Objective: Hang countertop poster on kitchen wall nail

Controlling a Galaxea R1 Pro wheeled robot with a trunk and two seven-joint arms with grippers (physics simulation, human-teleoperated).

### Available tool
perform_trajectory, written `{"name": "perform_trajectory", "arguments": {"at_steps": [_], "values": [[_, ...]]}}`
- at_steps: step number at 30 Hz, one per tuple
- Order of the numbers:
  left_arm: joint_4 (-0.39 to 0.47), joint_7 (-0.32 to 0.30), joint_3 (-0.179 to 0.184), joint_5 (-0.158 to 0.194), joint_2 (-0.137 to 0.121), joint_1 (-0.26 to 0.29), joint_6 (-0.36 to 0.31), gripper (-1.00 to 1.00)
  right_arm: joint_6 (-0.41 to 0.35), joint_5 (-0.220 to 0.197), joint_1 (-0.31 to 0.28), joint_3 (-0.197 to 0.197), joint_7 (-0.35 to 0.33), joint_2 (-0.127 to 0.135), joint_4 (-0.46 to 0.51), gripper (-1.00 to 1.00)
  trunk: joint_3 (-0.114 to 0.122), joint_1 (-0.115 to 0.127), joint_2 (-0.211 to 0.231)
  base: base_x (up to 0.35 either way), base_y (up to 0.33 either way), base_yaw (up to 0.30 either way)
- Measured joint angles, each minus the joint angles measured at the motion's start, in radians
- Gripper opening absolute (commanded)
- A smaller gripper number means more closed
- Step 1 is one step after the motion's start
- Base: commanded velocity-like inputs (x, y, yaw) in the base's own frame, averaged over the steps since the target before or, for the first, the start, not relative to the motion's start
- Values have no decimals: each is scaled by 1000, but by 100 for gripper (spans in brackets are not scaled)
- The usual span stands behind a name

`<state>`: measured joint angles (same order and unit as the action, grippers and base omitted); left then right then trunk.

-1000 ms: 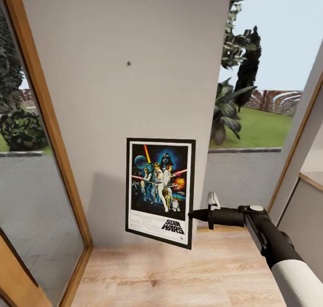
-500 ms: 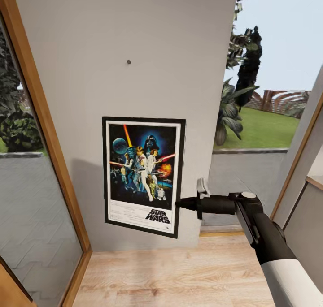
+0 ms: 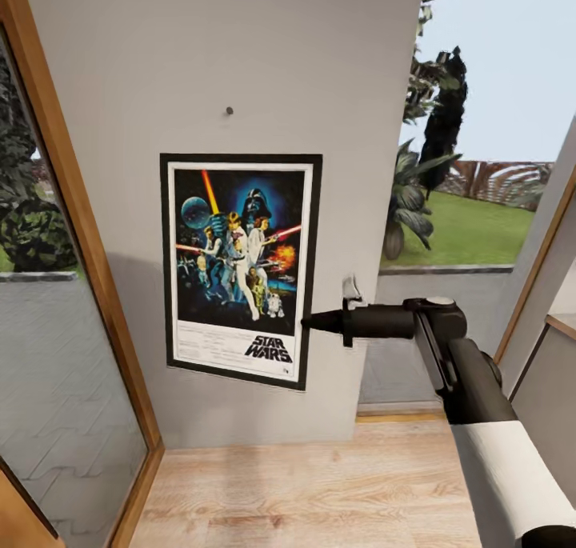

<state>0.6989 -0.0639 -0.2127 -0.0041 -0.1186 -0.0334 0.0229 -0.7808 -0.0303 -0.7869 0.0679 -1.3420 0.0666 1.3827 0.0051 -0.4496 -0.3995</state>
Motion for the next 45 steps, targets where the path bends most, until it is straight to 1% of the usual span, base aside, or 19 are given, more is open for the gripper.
{"name": "perform_trajectory", "arguments": {"at_steps": [1, 2, 3, 5, 6, 7, 10, 11, 13, 16, 21, 35, 45], "values": [[0, 0, 0, 0, 0, 0, 0, 100, -30, 0, -29, 0, 0, -1, 0, -100, 0, 0, 0, 0, 0, 0], [0, 0, 0, 0, 0, 0, 0, 100, -42, 1, -46, 0, 0, -1, 0, -100, 0, 0, 0, 0, 0, 0], [0, 0, 0, 0, 0, 0, 0, 100, -75, 6, -113, 0, 0, -1, -2, -100, 0, 0, 0, 0, 0, 0], [0, 0, 0, 0, 0, 0, 0, 100, -93, 6, -159, 0, 1, -1, -6, -100, 0, 0, 0, 0, 0, 0], [0, 0, 0, 0, 0, 0, 0, 100, -101, 7, -172, 0, 1, -1, -7, -100, 0, 0, 0, 0, 0, 0], [3, 0, 0, 0, 0, 0, 0, 100, -129, 9, -229, 0, 2, -1, -14, -100, 0, 0, 0, 0, 0, 0], [4, 0, -1, 0, 0, 0, 0, 100, -138, 10, -273, 0, 2, -1, -20, -100, 0, 0, 0, 0, 0, 0], [3, 0, -1, 0, 0, 0, 0, 100, -140, 9, -309, 0, 2, -1, -28, -100, 0, 0, 0, 0, 0, 0], [3, 0, 0, 0, 0, 0, 0, 100, -141, 9, -339, 0, 2, -1, -40, -100, 0, 0, 0, 0, 0, 0], [4, 0, -1, 0, 0, 0, 0, 100, -141, 9, -359, 0, 2, -1, -51, -100, 0, 0, 0, 0, 0, 0], [4, 0, -1, 0, 0, 0, 0, 100, -141, 8, -377, 0, 3, -1, -64, -100, 0, 0, 0, 0, 0, 0], [5, 0, 0, 0, 0, 0, 0, 100, -137, 1, -382, 0, 2, 0, -65, -100, 0, 0, 0, 7, 0, 0], [3, 0, -1, 0, 0, 0, 0, 100, -135, 0, -382, 0, 0, 0, -64, -100, 0, 1, 0, 266, 55, 0]]}}
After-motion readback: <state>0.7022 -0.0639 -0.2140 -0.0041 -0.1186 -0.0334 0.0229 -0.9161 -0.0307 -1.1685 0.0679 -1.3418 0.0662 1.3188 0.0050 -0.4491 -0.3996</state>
